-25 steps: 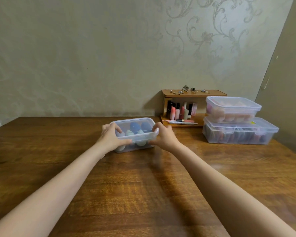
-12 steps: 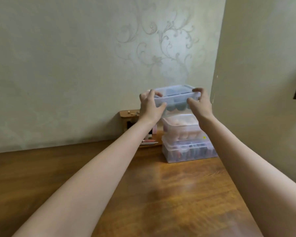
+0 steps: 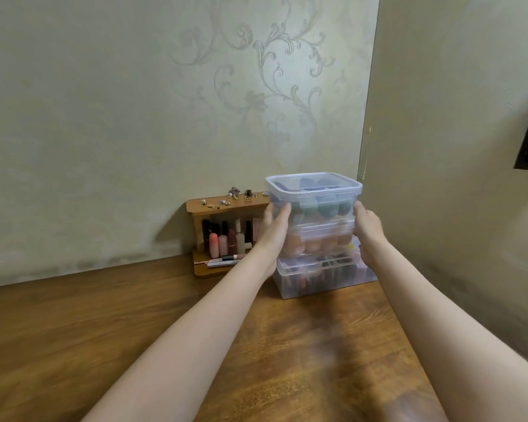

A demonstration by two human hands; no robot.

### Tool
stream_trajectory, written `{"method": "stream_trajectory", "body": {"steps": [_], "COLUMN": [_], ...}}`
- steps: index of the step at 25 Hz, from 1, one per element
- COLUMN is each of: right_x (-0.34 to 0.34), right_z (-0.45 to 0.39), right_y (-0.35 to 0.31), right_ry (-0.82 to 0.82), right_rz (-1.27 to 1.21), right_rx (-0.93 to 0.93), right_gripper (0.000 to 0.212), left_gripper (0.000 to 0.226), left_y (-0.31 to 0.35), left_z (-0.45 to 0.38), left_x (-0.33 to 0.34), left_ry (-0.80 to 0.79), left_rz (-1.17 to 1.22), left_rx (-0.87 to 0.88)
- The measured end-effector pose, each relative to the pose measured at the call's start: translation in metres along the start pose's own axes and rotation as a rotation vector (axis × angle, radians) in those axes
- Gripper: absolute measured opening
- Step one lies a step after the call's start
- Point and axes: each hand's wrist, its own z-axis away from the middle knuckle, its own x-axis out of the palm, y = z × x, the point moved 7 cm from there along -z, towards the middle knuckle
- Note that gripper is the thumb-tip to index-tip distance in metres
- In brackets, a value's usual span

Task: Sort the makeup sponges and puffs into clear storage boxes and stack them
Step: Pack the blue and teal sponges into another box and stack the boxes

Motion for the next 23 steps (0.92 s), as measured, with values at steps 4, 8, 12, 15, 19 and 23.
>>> {"method": "stream_trajectory", "body": {"steps": [4,8,12,15,19,23], "right_x": [-0.035,-0.058,-0.061,-0.059,-0.05,-0.018], "right_z": [-0.006,-0.007,-0.01,-0.001,0.013,0.043], "right_y": [0.001,0.004,0.034,0.05,0.049,0.054], "right_ry": [0.118,0.188,0.12,0.039,0.038,0.007], "right_rz": [0.003,0.018,0.142,0.135,0.234,0.36], "right_rx": [-0.027,-0.049,0.058,0.131,0.1,0.073], "right_gripper": [0.054,0.044,0.045,0.037,0.04,0.044], "left_gripper": [0.056,0.064,0.047,0.047,0.052,0.055], "left_y": [-0.006,-0.019,-0.048,-0.062,-0.065,-0.065], "left_z": [0.003,0.006,0.005,0.011,0.016,0.027], "left_x": [0.029,0.037,-0.001,-0.009,-0.023,-0.065], "left_ry": [-0.072,-0.038,0.163,0.107,0.098,0.189], "left_rz": [-0.058,-0.107,-0.176,-0.194,-0.212,-0.236], "left_rx": [0.007,-0.006,-0.166,-0.227,-0.241,-0.245]}}
